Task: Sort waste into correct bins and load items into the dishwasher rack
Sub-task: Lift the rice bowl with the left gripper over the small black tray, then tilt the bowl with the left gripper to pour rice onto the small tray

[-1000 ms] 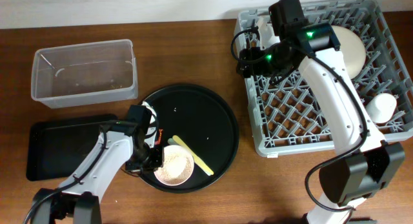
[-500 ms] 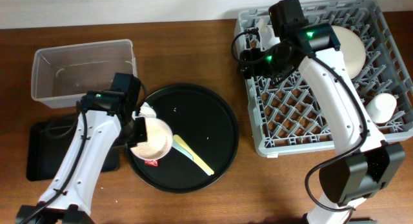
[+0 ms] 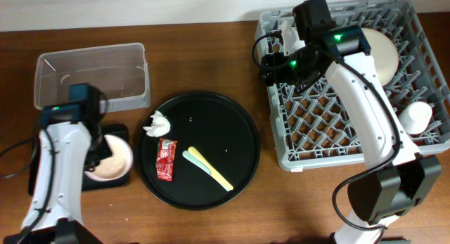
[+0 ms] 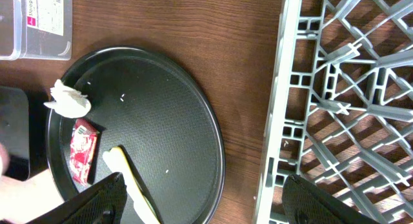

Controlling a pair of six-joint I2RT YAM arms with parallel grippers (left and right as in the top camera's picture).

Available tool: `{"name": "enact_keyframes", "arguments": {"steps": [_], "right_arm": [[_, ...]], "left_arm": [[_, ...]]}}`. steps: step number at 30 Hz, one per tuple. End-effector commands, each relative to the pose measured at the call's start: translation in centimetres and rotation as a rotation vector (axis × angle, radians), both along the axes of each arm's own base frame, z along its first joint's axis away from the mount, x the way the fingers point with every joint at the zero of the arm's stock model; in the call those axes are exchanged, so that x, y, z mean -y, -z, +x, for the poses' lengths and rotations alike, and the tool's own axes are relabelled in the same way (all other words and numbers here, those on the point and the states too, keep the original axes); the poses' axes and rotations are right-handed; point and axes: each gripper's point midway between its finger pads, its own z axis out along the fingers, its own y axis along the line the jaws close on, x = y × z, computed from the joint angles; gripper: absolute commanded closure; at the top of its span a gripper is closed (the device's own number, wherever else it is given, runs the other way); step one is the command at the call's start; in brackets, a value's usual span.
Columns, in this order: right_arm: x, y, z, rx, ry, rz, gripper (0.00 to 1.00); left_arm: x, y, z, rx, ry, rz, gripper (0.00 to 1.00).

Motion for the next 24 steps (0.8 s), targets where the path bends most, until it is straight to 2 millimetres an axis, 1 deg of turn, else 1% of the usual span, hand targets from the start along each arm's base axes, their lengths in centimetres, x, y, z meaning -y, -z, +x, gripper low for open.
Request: {"name": "enact_keyframes", "arguments": {"steps": [1, 3, 7, 12, 18, 22, 24], "right_arm": [[-0.2, -0.3, 0.2, 0.013, -0.003, -0.001, 0.19], [-0.2, -0.3, 0.2, 0.014, -0.003, -0.001, 0.19], [-0.2, -0.3, 0.2, 0.014, -0.003, -0.001, 0.19], [-0.2, -0.3, 0.2, 0.013, -0.003, -0.001, 0.19], [-0.2, -0.3, 0.1, 0.01, -0.003, -0.002, 0.19], [-0.2, -0.3, 0.2, 0.012, -0.002, -0.002, 0.19], [-0.2, -0.3, 0.2, 0.013, -0.001, -0.002, 0.19]], "left_arm": [[-4.1, -1.9, -0.7, 0.0, -0.067, 0.172, 0.99], [-5.2, -2.5, -0.9, -0.008, -0.077, 0.239, 0.99], [-6.5, -3.5, -0.9, -0.008, -0.083, 0.326, 0.99], [-7.3, -3.6, -1.7, -0.082, -0.071, 0.393, 0.99], [-8.4, -2.9, -1.3, -0.162, -0.057, 0.463, 0.99], [-8.8, -1.5, -0.7, -0.235, -0.031, 0.489, 0.99], [-9.2, -1.5, -0.6, -0.253, -0.038, 0.54, 0.99]]}}
